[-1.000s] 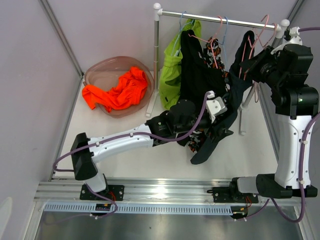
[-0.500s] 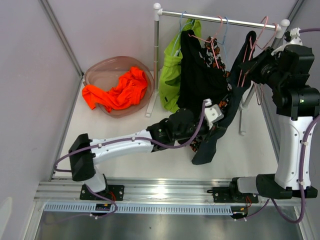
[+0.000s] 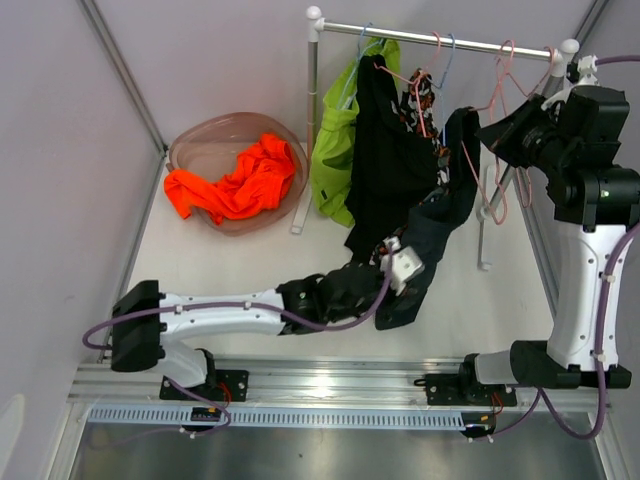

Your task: Remove the shorts from the hanger

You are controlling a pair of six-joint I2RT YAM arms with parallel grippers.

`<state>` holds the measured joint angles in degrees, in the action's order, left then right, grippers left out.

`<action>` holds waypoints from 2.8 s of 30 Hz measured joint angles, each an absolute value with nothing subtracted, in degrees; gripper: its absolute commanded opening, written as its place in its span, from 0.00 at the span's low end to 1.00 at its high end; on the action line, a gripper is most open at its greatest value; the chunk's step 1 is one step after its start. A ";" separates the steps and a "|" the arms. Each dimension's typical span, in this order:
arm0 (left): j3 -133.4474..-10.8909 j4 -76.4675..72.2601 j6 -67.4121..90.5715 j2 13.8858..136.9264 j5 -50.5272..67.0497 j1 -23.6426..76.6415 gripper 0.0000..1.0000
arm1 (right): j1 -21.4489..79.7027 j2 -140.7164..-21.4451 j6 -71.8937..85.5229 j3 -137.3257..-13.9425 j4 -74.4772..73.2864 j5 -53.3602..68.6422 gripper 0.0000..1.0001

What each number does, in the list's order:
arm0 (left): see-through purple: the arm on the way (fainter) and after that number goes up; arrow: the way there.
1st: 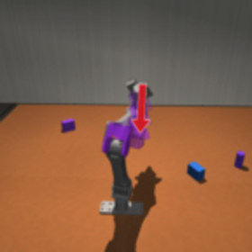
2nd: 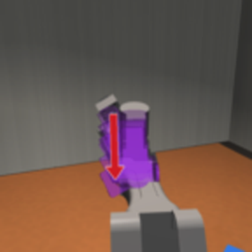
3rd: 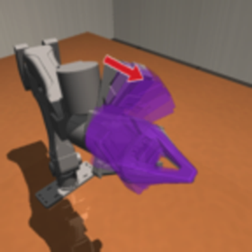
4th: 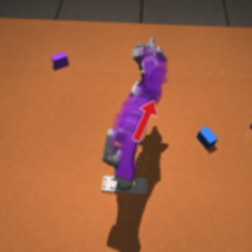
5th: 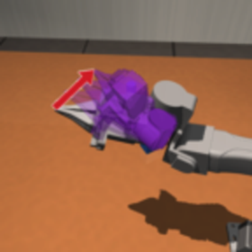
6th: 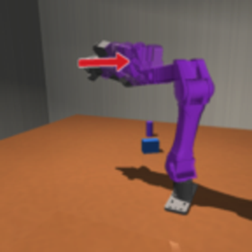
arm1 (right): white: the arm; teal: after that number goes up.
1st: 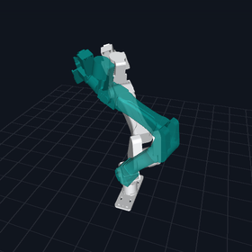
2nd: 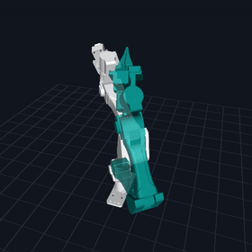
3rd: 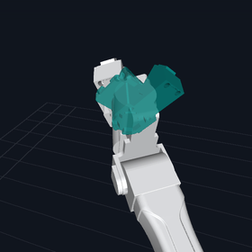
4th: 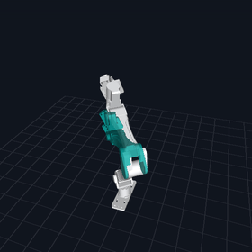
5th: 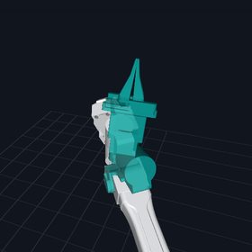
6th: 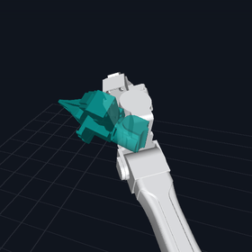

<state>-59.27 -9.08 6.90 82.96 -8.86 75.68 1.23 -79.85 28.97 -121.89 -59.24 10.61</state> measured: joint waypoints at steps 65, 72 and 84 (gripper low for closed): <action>-126.80 29.34 9.02 119.35 -15.51 8.80 0.98 | -5.13 -93.97 24.93 -115.77 -43.46 8.19 0.24; -126.61 32.08 10.70 118.98 -15.66 8.80 0.99 | -5.17 -92.95 24.84 -115.13 -46.41 5.69 0.95; -110.89 30.92 11.14 95.09 -12.36 8.80 0.99 | -5.87 -84.51 24.56 -115.13 -51.59 -0.82 0.99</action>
<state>-110.89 30.92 11.14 95.09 -12.36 8.80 -5.87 -84.51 24.56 -115.13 -51.59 -0.82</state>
